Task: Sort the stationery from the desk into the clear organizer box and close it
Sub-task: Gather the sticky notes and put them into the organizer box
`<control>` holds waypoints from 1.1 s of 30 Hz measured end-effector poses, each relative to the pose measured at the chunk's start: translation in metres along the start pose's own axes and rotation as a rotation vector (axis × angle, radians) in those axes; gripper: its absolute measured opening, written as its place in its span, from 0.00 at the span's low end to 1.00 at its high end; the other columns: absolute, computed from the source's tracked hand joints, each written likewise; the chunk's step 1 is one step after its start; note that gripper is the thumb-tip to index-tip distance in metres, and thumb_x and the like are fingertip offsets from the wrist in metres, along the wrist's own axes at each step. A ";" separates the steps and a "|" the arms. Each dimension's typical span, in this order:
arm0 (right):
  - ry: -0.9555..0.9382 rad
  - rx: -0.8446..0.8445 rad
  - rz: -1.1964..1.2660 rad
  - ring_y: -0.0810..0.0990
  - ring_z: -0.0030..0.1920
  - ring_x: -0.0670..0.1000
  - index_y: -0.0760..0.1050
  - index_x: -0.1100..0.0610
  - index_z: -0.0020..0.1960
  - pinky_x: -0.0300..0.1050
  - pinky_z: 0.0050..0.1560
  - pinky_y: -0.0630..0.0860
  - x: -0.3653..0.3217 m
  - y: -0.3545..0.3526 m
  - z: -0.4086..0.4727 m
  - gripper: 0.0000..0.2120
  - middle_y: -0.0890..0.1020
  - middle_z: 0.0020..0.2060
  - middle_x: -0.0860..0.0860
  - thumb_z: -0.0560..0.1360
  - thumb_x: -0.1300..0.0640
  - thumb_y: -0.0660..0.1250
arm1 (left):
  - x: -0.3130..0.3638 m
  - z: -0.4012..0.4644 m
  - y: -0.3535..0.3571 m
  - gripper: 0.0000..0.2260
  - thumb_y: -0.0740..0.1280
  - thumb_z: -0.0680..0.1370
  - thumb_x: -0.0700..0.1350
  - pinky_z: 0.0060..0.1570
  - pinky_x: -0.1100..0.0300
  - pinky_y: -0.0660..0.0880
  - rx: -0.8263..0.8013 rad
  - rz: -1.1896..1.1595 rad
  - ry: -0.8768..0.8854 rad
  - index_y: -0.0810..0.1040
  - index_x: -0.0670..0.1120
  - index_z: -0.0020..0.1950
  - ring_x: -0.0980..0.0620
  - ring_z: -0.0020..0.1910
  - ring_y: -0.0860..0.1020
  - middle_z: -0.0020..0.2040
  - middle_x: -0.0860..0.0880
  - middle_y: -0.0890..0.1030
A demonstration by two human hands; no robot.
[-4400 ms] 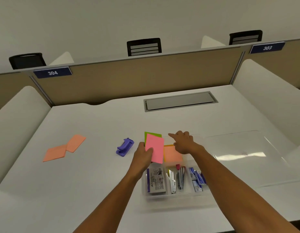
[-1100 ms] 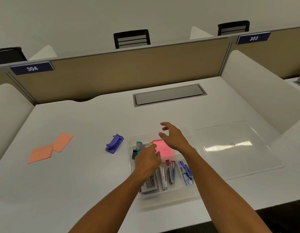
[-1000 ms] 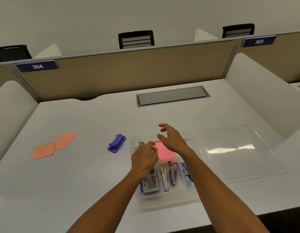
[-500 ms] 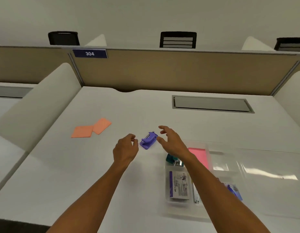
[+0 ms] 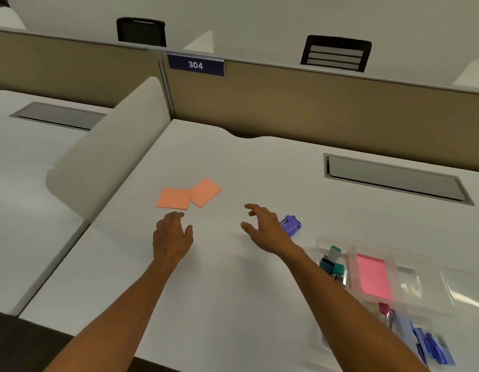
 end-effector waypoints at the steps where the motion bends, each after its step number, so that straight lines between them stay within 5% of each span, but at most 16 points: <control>1: 0.007 -0.014 -0.002 0.66 0.69 0.54 0.62 0.46 0.74 0.53 0.67 0.68 -0.004 0.008 0.006 0.25 0.71 0.68 0.49 0.79 0.46 0.64 | -0.008 0.005 0.001 0.24 0.66 0.77 0.50 0.64 0.44 0.68 -0.003 0.009 -0.001 0.68 0.44 0.71 0.40 0.68 0.68 0.70 0.43 0.71; 6: 0.051 -0.100 0.021 0.59 0.74 0.55 0.58 0.48 0.76 0.52 0.70 0.63 -0.018 0.047 0.029 0.30 0.60 0.75 0.52 0.78 0.47 0.65 | -0.039 0.024 0.014 0.37 0.62 0.78 0.57 0.71 0.41 0.58 -0.120 0.069 -0.003 0.46 0.48 0.79 0.38 0.77 0.50 0.79 0.43 0.51; 13: 0.085 -0.109 0.071 0.59 0.74 0.57 0.55 0.50 0.77 0.54 0.71 0.64 -0.036 0.093 0.063 0.34 0.57 0.74 0.54 0.77 0.49 0.66 | -0.054 0.048 0.044 0.41 0.40 0.72 0.74 0.74 0.39 0.41 -0.243 0.216 0.062 0.36 0.52 0.77 0.36 0.76 0.39 0.79 0.42 0.40; 22: 0.120 -0.046 -0.181 0.53 0.74 0.64 0.48 0.57 0.79 0.57 0.71 0.59 -0.047 0.102 0.138 0.44 0.51 0.77 0.58 0.74 0.43 0.69 | -0.050 0.054 0.052 0.40 0.45 0.75 0.73 0.72 0.34 0.47 -0.061 0.336 0.164 0.43 0.51 0.79 0.38 0.77 0.43 0.79 0.41 0.43; 26: 0.204 -0.027 -0.169 0.53 0.74 0.62 0.45 0.57 0.79 0.60 0.64 0.68 -0.046 0.100 0.162 0.51 0.52 0.77 0.54 0.70 0.36 0.70 | -0.052 0.055 0.053 0.36 0.43 0.76 0.71 0.72 0.35 0.45 -0.072 0.354 0.159 0.46 0.53 0.79 0.38 0.77 0.42 0.79 0.42 0.44; 30: 0.197 -0.006 -0.296 0.61 0.68 0.61 0.52 0.58 0.75 0.57 0.56 0.73 -0.052 0.100 0.168 0.48 0.60 0.71 0.55 0.69 0.37 0.72 | -0.052 0.055 0.050 0.26 0.48 0.81 0.60 0.72 0.36 0.51 0.005 0.347 0.164 0.62 0.49 0.75 0.36 0.77 0.50 0.78 0.40 0.55; 33: 0.277 -0.067 -0.323 0.64 0.65 0.62 0.58 0.59 0.71 0.56 0.58 0.72 -0.054 0.100 0.169 0.46 0.62 0.65 0.57 0.66 0.39 0.76 | -0.053 0.056 0.049 0.17 0.53 0.82 0.53 0.72 0.39 0.55 0.099 0.228 0.144 0.74 0.45 0.61 0.36 0.76 0.55 0.75 0.39 0.62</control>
Point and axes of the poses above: each hand's wrist, its own z-axis towards the middle knuckle, its own y-axis out of the palm, x = y × z, the point moved 4 cm from there along z, towards the middle knuckle
